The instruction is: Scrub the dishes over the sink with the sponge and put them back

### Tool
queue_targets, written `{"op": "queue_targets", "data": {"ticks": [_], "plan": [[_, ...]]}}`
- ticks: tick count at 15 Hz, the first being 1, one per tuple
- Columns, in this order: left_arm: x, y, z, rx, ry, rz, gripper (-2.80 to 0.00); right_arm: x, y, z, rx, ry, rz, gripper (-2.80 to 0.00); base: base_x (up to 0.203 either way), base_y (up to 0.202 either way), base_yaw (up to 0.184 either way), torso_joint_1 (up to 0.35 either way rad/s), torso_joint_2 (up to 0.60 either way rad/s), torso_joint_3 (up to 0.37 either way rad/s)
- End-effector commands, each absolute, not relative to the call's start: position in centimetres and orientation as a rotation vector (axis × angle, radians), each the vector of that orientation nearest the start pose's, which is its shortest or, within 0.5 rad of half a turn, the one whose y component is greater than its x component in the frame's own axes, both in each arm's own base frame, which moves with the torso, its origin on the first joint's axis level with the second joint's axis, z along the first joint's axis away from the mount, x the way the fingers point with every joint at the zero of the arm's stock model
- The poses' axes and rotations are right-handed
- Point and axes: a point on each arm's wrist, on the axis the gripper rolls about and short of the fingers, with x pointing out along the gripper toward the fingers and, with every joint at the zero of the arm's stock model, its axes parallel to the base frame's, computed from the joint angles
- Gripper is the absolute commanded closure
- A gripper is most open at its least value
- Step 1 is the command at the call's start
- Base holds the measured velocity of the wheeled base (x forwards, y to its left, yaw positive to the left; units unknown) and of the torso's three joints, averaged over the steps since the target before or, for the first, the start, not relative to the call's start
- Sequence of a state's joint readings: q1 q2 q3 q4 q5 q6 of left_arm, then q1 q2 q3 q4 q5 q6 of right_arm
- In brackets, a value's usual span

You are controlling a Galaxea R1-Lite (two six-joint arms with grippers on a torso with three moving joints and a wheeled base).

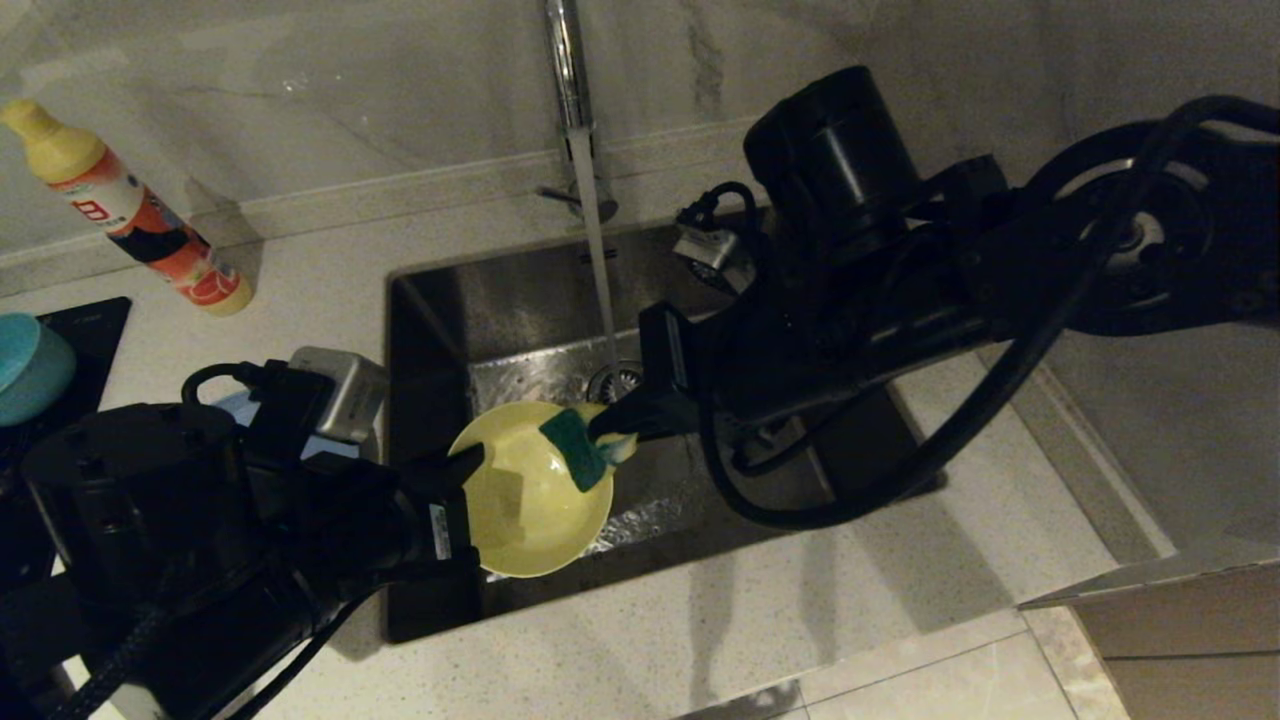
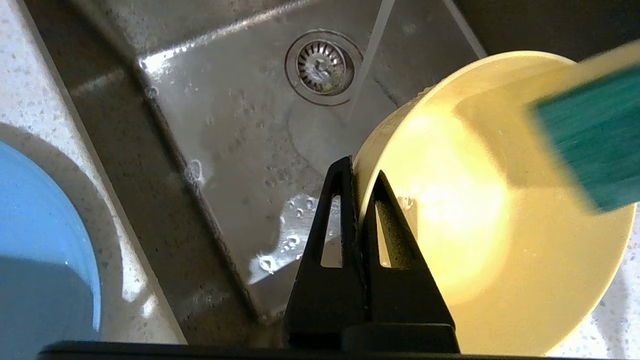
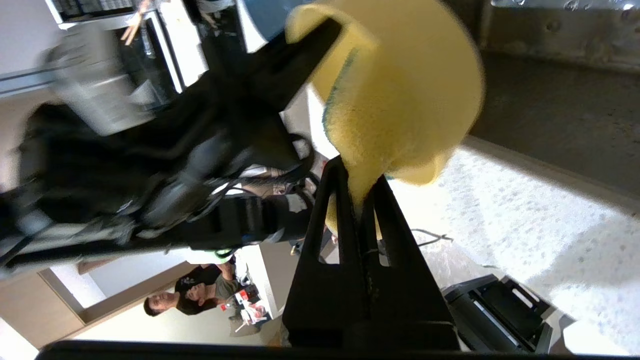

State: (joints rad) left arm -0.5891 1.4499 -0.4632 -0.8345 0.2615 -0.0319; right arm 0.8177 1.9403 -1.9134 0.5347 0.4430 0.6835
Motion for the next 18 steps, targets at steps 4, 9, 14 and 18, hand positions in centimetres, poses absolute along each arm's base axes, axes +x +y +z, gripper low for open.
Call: {"op": "queue_targets", "data": {"ticks": [4, 9, 14, 18], "plan": [[21.0, -12.6, 17.2, 0.024, 0.171, -0.254, 0.0, 21.7, 25.0, 33.8, 0.489, 0.876, 1.029, 0.0, 0.0, 0.0, 0.0, 0.0, 0.0, 0.0], [26.7, -14.7, 16.3, -0.116, 0.222, -0.144, 0.0, 20.1, 20.2, 36.9, 0.532, 0.771, 1.007, 0.0, 0.0, 0.0, 0.0, 0.0, 0.0, 0.0], [32.0, -15.8, 15.4, -0.321, 0.312, -0.047, 0.0, 21.0, 17.6, 34.5, 0.548, 0.838, 0.922, 0.0, 0.0, 0.0, 0.0, 0.0, 0.0, 0.0], [34.1, -16.2, 15.2, -0.378, 0.306, -0.028, 0.0, 21.2, 17.4, 33.7, 0.552, 0.846, 0.916, 0.0, 0.0, 0.0, 0.0, 0.0, 0.0, 0.0]]}}
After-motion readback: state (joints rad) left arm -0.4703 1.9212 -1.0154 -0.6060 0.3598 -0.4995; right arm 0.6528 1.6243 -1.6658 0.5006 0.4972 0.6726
